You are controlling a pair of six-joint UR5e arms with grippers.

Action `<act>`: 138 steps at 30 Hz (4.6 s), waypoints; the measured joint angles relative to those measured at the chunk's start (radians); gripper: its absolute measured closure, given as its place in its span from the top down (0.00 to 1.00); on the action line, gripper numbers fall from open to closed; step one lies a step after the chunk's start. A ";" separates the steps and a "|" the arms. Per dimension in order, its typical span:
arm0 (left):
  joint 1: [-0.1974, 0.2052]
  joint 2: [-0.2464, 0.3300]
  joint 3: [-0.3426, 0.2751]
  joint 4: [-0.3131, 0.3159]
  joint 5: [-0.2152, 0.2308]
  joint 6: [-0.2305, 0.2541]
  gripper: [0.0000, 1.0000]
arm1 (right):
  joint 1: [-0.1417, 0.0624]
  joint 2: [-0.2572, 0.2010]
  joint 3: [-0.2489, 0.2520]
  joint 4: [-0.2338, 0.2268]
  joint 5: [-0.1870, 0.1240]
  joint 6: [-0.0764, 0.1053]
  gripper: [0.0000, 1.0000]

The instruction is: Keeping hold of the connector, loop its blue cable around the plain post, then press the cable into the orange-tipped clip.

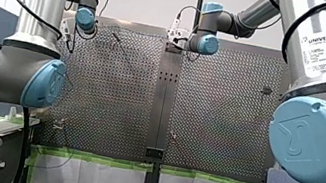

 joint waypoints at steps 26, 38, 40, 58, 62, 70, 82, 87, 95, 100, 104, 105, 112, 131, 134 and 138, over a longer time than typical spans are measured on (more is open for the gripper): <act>-0.081 -0.068 -0.017 -0.002 -0.015 0.025 0.08 | 0.008 0.169 0.001 0.009 0.109 -0.029 0.00; -0.095 -0.067 -0.031 0.011 -0.023 0.015 0.24 | 0.032 0.258 0.006 0.026 0.146 -0.063 0.00; -0.097 -0.067 -0.037 0.021 -0.024 0.010 0.24 | 0.033 0.260 0.006 0.026 0.146 -0.065 0.00; -0.113 -0.072 -0.073 0.083 0.056 -0.015 0.91 | 0.056 0.267 0.049 -0.030 0.143 -0.071 0.00; -0.116 -0.073 -0.087 0.104 0.062 -0.020 1.00 | 0.066 0.288 0.050 -0.029 0.144 -0.085 0.00; -0.123 -0.073 -0.090 0.058 0.001 -0.022 1.00 | 0.085 0.346 0.051 -0.007 0.164 -0.113 0.00; -0.137 -0.073 -0.091 0.046 -0.061 -0.021 1.00 | 0.106 0.401 0.071 -0.035 0.172 -0.122 0.00; -0.140 -0.073 -0.091 0.046 -0.063 -0.021 1.00 | 0.107 0.425 0.081 -0.042 0.177 -0.122 0.00; -0.145 -0.073 -0.091 0.044 -0.064 -0.021 1.00 | 0.106 0.462 0.089 -0.059 0.183 -0.121 0.00; -0.150 -0.073 -0.091 0.043 -0.066 -0.021 1.00 | 0.106 0.505 0.090 -0.057 0.192 -0.126 0.00; -0.154 -0.073 -0.091 0.043 -0.082 -0.019 1.00 | 0.107 0.546 0.090 -0.060 0.203 -0.129 0.00; -0.154 -0.073 -0.091 0.042 -0.089 -0.018 1.00 | 0.107 0.552 0.090 -0.061 0.204 -0.129 0.00; -0.156 -0.073 -0.091 0.042 -0.101 -0.018 1.00 | 0.110 0.585 0.090 -0.073 0.208 -0.129 0.00; -0.151 -0.073 -0.091 0.047 -0.099 -0.021 1.00 | 0.096 0.758 0.090 -0.195 0.274 -0.090 0.00; -0.151 -0.073 -0.091 0.046 -0.101 -0.021 1.00 | 0.092 0.779 0.090 -0.208 0.277 -0.085 0.00; -0.151 -0.073 -0.091 0.046 -0.102 -0.021 1.00 | 0.087 0.796 0.090 -0.219 0.278 -0.079 0.00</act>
